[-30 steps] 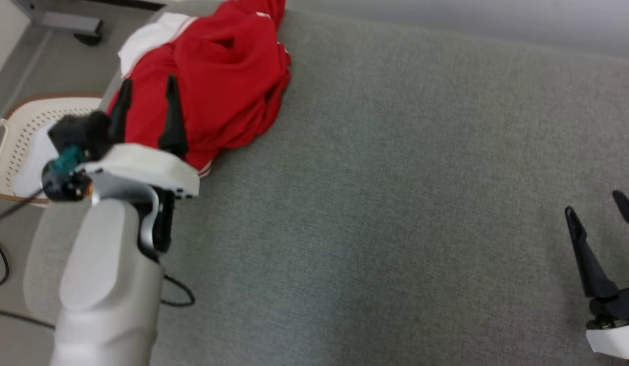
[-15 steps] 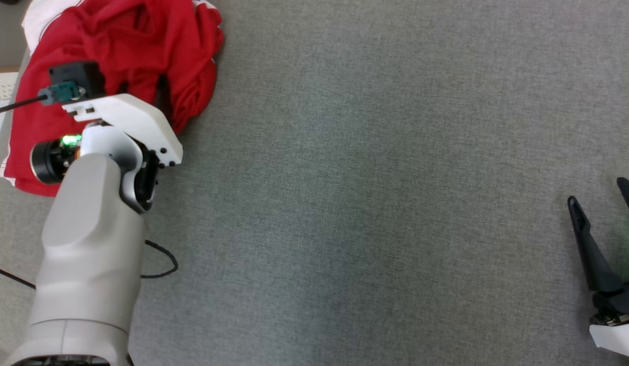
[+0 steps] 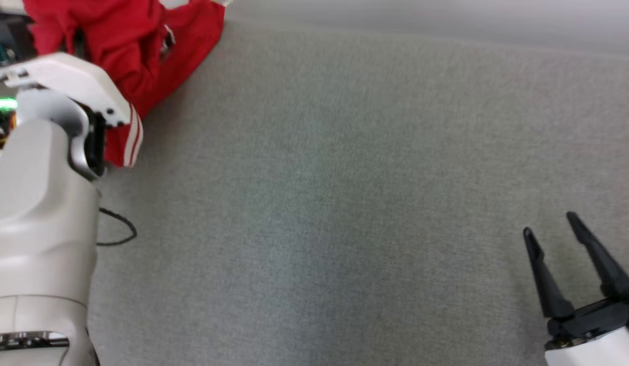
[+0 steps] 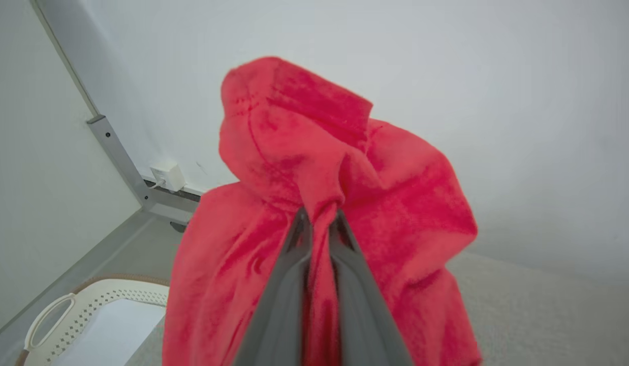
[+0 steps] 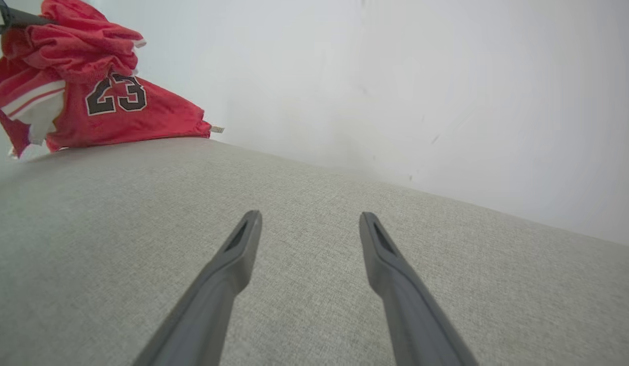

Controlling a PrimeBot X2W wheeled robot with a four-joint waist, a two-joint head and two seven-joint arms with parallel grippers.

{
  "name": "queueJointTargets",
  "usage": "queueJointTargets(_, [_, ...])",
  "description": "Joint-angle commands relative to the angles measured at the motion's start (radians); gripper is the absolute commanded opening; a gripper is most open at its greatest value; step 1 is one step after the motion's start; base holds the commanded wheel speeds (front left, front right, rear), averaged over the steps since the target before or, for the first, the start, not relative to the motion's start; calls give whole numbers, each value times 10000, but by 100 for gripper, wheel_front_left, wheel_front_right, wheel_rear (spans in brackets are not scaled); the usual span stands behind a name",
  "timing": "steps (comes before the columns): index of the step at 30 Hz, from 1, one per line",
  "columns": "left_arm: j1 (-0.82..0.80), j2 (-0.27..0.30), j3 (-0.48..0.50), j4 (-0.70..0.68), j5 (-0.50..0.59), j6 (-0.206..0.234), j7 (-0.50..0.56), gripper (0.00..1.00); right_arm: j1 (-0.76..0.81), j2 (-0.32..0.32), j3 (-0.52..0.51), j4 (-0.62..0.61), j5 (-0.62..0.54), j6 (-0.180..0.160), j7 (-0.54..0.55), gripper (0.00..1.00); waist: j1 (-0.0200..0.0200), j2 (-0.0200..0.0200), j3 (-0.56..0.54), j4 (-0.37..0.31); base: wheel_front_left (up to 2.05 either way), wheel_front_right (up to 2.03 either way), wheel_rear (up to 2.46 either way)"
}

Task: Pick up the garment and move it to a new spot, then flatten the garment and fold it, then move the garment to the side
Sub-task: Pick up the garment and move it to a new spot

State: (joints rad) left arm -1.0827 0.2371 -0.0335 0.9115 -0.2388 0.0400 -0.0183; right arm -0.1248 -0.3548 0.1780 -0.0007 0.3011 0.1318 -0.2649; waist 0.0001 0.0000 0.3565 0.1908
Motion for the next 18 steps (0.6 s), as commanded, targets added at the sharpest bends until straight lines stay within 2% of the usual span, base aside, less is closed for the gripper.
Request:
queueJointTargets(1, [-215, 172, -56, -207, 160, -81, -22, 0, 181, 176, 63, 127, 26, -21, 8, 100, -1, 0, -854, -284, 0, 0, 0])
queueJointTargets(9, [-433, 347, -383, -1217, 174, -570, 358, 0, 646, 847, 32, 401, -31, -21, 8, 100, -1, 0, -2046, -895, 0, 0, 0])
queueJointTargets(18, [273, 18, -905, -3782, -344, -1240, 1420, 0, 1247, 1368, -157, 515, -123, -21, 8, 100, -1, 0, -2883, -1789, 0, 0, 0])
